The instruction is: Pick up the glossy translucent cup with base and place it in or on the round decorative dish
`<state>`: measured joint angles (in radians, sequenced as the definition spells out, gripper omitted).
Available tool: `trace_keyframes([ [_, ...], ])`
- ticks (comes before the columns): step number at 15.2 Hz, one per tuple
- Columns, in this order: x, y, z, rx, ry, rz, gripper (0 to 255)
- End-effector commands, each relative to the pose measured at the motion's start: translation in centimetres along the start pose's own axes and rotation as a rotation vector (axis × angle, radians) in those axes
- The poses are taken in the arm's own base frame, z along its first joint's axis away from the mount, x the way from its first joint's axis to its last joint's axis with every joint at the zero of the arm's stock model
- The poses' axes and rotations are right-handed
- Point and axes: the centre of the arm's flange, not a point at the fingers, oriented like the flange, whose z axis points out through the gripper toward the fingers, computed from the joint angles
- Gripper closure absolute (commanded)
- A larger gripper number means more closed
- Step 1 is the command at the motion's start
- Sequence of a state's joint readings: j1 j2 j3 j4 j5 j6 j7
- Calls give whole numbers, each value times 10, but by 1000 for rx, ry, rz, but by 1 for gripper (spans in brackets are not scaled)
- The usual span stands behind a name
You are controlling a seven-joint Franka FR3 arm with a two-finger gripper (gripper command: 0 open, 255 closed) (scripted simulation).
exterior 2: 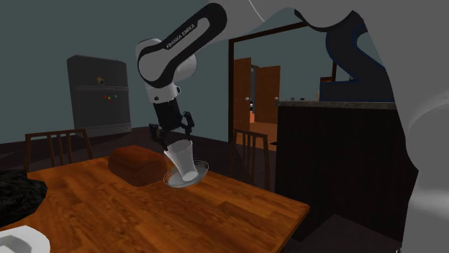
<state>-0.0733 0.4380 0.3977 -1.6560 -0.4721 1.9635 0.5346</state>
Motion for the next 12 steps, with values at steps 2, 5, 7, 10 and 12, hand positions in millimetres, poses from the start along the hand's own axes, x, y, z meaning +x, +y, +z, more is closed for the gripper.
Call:
trace_keyframes([
  [2, 0, 0, -26, 0, 0, 0, 0],
  [5, 0, 0, -50, 0, 0, 0, 0],
  [7, 0, 0, -50, 0, 0, 0, 0],
  [10, 0, 0, -50, 0, 0, 0, 0],
  [12, 0, 0, -50, 0, 0, 0, 0],
])
